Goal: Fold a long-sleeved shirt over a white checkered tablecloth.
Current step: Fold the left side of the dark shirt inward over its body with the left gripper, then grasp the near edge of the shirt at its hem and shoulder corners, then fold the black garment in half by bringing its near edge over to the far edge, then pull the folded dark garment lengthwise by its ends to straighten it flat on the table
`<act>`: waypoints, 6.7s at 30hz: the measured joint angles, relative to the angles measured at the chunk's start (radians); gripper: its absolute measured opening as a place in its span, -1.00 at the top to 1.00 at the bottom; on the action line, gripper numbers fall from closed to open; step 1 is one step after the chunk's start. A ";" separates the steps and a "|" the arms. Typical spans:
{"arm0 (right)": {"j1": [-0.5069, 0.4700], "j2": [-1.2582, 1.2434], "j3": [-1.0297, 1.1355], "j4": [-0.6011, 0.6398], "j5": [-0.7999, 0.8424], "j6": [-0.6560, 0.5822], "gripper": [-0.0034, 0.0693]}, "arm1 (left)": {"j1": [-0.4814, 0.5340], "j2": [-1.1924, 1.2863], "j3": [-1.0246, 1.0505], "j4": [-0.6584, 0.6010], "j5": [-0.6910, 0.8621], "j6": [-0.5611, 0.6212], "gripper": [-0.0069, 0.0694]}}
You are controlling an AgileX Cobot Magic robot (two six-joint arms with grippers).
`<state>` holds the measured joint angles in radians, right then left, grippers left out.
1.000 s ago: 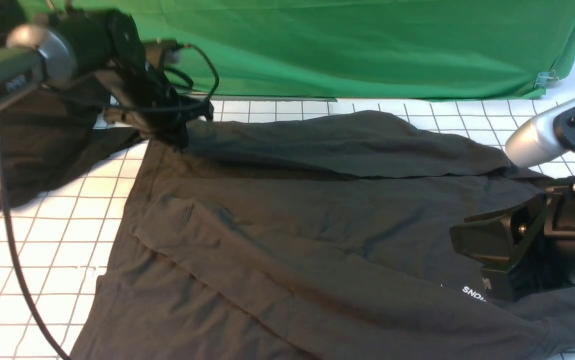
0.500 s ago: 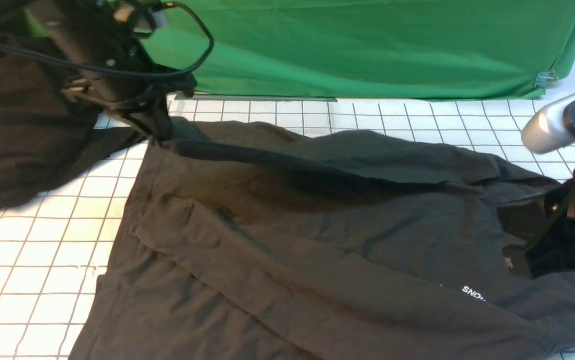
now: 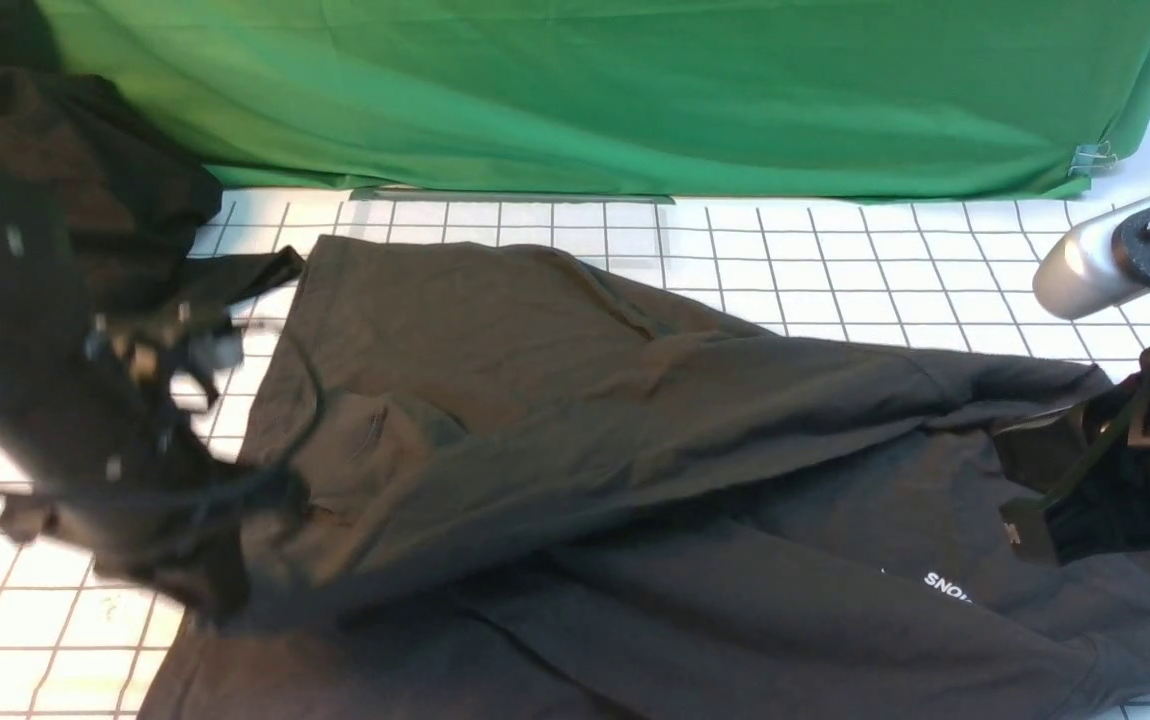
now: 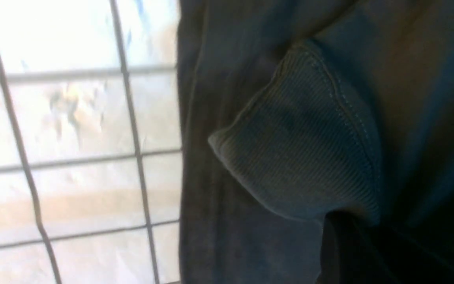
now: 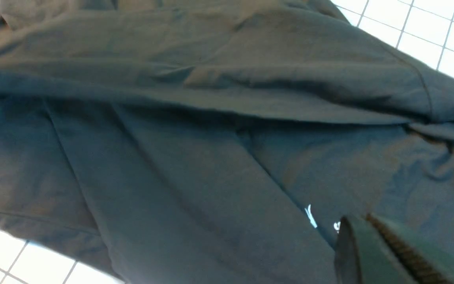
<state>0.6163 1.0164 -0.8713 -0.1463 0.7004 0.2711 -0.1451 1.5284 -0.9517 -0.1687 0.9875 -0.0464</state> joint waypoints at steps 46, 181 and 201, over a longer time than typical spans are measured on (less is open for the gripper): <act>0.000 0.067 0.000 0.203 0.299 -0.290 0.82 | 0.001 -0.067 0.332 0.085 -0.094 -0.085 0.75; -0.691 0.988 -0.519 0.283 0.191 -0.453 -0.14 | -0.144 0.407 -0.380 0.051 -0.097 0.100 0.83; -0.691 1.002 -0.748 0.171 0.244 -0.552 0.88 | -0.144 0.408 -0.379 0.058 -0.100 0.099 0.83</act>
<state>-0.0742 2.0187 -1.6189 0.0247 0.9443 -0.2813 -0.2894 1.9359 -1.3306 -0.1108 0.8870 0.0523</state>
